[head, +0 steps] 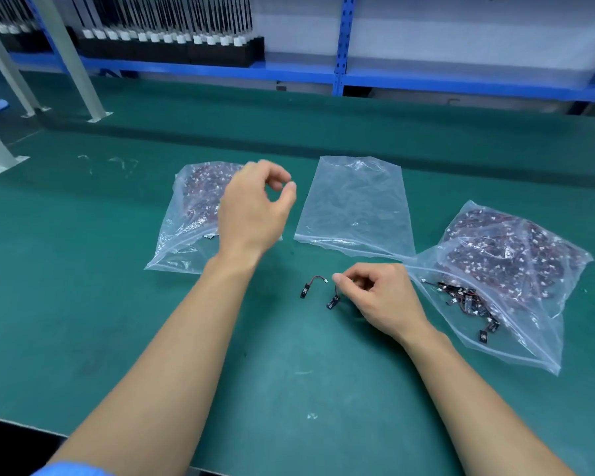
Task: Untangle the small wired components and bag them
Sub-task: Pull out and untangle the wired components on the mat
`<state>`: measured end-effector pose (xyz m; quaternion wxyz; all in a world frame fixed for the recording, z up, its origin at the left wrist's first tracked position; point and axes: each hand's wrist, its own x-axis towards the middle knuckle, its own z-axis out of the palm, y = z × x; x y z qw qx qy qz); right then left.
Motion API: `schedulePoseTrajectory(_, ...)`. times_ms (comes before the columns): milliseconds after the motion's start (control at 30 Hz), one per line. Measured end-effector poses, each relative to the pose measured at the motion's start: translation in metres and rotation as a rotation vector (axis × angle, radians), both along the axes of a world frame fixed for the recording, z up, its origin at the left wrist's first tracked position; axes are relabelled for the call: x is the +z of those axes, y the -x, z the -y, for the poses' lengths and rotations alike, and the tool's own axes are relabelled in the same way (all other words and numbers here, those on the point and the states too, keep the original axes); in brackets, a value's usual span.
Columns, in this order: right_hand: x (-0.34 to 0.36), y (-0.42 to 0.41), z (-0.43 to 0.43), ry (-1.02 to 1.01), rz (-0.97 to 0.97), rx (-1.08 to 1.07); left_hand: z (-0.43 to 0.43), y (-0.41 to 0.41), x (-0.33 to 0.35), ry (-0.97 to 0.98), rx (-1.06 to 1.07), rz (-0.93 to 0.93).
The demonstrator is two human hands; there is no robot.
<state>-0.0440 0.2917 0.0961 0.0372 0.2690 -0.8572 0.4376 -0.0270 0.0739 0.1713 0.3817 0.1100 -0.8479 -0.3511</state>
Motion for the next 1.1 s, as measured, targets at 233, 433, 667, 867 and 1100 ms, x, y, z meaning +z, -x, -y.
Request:
schedulePoseTrajectory(233,0.003,0.002,0.002,0.037,-0.217,-0.145,0.031,0.060,-0.005,0.232,0.379,0.890)
schedulePoseTrajectory(433,0.005,0.008,0.004,-0.124,-0.181,-0.205,0.049,0.061,-0.018,0.289,0.351,0.866)
schedulePoseTrajectory(667,-0.007,0.013,0.003,-0.490,-0.020,-0.178,0.052,0.073,-0.004,0.102,0.229,0.428)
schedulePoseTrajectory(867,-0.006,0.014,0.004,-0.462,-0.028,-0.179,0.020,0.099,0.012,-0.115,0.093,0.133)
schedulePoseTrajectory(1100,-0.005,0.014,0.000,-0.435,-0.011,-0.176,-0.040,0.125,0.020,-0.279,-0.164,0.187)
